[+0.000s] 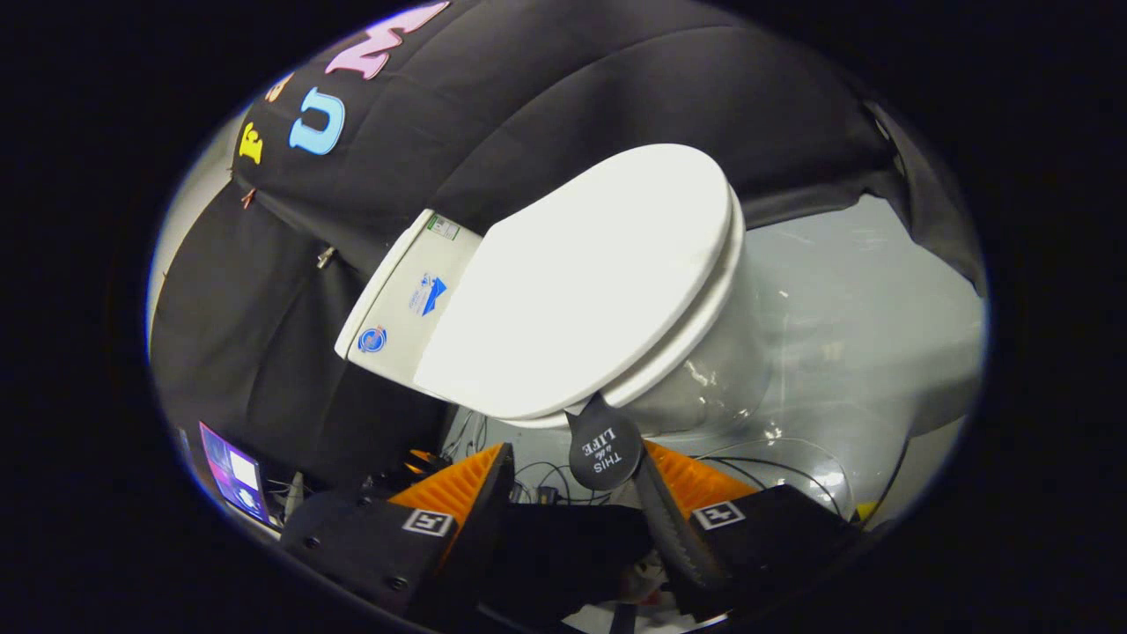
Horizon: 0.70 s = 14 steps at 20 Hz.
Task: Open the toilet lid.
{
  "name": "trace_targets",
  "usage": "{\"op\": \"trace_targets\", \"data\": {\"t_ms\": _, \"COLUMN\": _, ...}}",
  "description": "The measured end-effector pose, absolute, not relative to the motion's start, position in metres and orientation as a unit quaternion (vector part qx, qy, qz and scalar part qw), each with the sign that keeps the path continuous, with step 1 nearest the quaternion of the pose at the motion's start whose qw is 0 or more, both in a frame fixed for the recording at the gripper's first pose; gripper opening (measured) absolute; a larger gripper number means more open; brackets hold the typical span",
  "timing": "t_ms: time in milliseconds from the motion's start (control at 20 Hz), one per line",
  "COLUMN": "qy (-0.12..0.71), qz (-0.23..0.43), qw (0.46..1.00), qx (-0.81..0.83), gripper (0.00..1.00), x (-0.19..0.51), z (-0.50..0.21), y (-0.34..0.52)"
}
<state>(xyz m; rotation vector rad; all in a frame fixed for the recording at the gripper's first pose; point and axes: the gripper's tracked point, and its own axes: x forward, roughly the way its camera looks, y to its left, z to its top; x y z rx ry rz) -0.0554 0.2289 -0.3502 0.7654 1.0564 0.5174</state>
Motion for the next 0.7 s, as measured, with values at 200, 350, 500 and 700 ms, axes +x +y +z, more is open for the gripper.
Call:
{"op": "trace_targets", "data": {"t_ms": 200, "qy": 0.479, "qz": 0.227, "qw": 0.749, "qx": 0.397, "gripper": 0.76, "x": -0.047, "z": -0.341, "y": 0.221}}
{"op": "trace_targets", "data": {"t_ms": 350, "qy": 0.486, "qz": 0.203, "qw": 0.747, "qx": 0.405, "gripper": 0.53, "x": -0.045, "z": -0.354, "y": 0.209}}
{"op": "trace_targets", "data": {"t_ms": 500, "qy": 0.490, "qz": 0.221, "qw": 0.734, "qx": 0.416, "gripper": 0.27, "x": -0.045, "z": -0.354, "y": 0.211}}
{"op": "trace_targets", "data": {"t_ms": 700, "qy": 0.505, "qz": 0.219, "qw": 0.710, "qx": 0.439, "gripper": 0.12, "x": -0.042, "z": -0.353, "y": 0.213}}
